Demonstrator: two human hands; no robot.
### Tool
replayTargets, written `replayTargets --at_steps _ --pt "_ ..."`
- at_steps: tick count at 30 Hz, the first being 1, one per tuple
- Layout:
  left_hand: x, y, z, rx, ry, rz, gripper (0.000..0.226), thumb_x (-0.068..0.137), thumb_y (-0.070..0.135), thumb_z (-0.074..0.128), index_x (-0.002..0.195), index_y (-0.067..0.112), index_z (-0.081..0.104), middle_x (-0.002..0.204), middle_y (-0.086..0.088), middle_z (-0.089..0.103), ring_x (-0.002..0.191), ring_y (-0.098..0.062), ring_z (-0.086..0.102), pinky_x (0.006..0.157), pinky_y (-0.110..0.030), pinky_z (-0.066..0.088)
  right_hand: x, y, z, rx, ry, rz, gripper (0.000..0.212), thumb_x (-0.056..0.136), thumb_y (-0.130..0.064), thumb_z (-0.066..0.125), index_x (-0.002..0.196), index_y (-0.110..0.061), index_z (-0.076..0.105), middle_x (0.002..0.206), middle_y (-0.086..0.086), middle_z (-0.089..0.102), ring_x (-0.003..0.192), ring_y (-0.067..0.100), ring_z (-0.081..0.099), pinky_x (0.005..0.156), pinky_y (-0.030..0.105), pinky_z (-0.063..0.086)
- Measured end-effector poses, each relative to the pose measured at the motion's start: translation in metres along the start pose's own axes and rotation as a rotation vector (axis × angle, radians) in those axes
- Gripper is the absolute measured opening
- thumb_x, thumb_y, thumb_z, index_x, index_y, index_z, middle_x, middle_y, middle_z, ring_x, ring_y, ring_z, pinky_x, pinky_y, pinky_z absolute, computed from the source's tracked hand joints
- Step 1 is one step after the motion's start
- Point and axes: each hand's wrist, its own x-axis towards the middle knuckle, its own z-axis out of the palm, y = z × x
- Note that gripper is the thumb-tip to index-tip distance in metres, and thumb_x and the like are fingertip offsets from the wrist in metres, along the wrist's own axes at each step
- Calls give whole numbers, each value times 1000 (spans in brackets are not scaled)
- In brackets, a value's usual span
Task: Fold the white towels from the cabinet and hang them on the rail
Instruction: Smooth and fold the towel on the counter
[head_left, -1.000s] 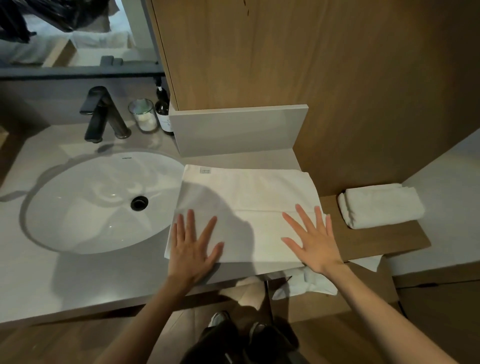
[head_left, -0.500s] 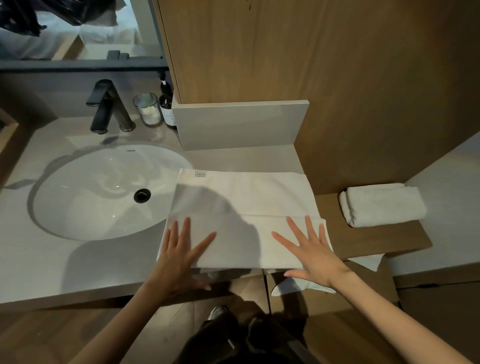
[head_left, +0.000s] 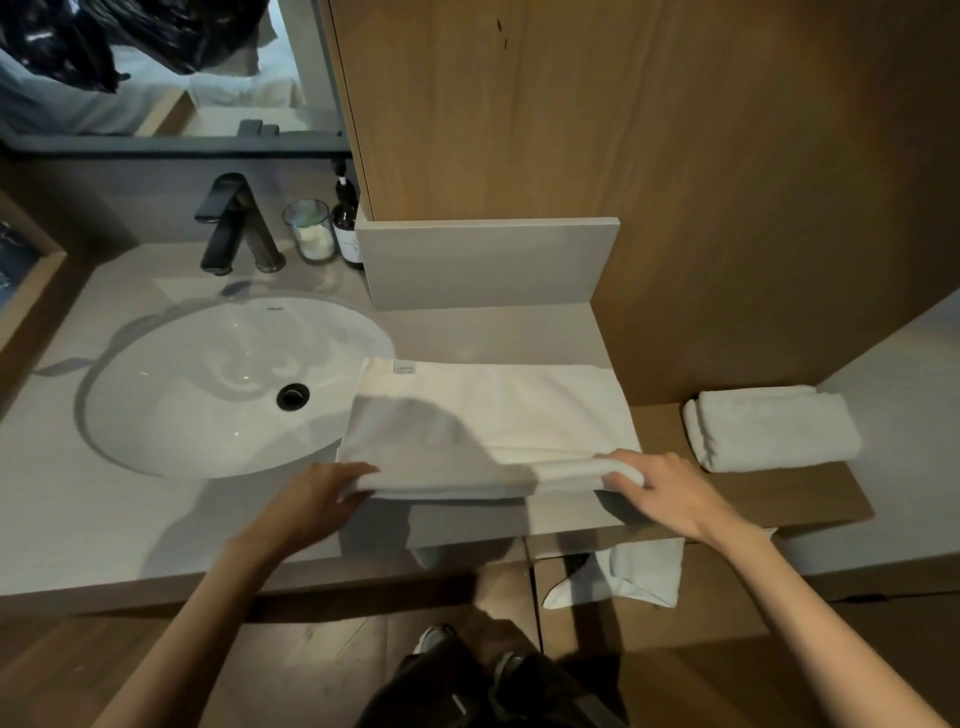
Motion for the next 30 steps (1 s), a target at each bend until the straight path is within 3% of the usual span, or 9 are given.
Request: replayTargets --at_steps 3,5,8,11,15,18,22,26,30 --pt "13 -3 -16 -127 31 -118 4 89 33 65 89 35 62 88 4 70 79 -14 65 66 -23 48 7 8 -6 151 188 70 20 92 -53 53 89 -37 64 80 -11 66 76 10 62 69 38 55" --pt "21 -4 -24 -248 152 -217 11 84 39 70 81 31 63 76 6 67 70 -13 63 61 -27 46 13 10 -8 311 332 112 20 86 -50 64 88 -30 67 81 -11 66 78 10 62 69 34 57" --pt "36 1 -29 -505 341 -326 20 82 36 74 83 17 66 80 7 65 73 -7 59 61 -21 43 26 5 -10 545 517 228 20 80 -40 76 87 -26 63 85 -11 63 82 10 60 68 28 53" --pt "58 4 -26 -625 429 -385 23 85 35 71 86 12 68 83 2 66 79 -16 59 67 -26 46 44 -4 -11 776 630 359 34 78 -39 78 99 -20 59 93 -7 62 87 10 59 65 22 50" --pt "87 5 -20 -629 519 -433 48 85 50 59 91 2 67 88 -9 62 83 -27 55 74 -36 43 63 -5 -4 931 597 417 48 82 -40 74 116 -19 48 109 -2 56 94 9 54 67 18 46" --pt "97 5 -16 -654 440 -518 53 90 56 52 97 4 63 91 -10 59 85 -27 53 73 -34 39 69 4 10 938 496 457 52 85 -42 71 121 -13 47 109 -1 57 92 7 55 66 17 43" --pt "97 -9 -7 -685 329 -516 56 82 60 55 86 4 59 79 -7 56 74 -23 51 65 -33 40 76 14 18 877 519 423 40 94 -36 60 124 -12 47 109 -1 57 106 18 56 80 27 46" --pt "104 -13 -7 -689 368 -469 43 87 53 54 96 11 52 89 -19 59 78 -26 55 72 -40 46 81 5 8 758 579 282 21 101 -29 47 117 -18 40 101 -14 54 93 7 57 70 21 47" --pt "116 -8 -5 -590 360 -499 28 96 44 49 102 16 46 96 -9 58 89 -32 57 80 -45 51 93 8 8 548 559 303 23 103 -34 38 122 -21 38 101 -3 58 87 12 60 67 35 56"
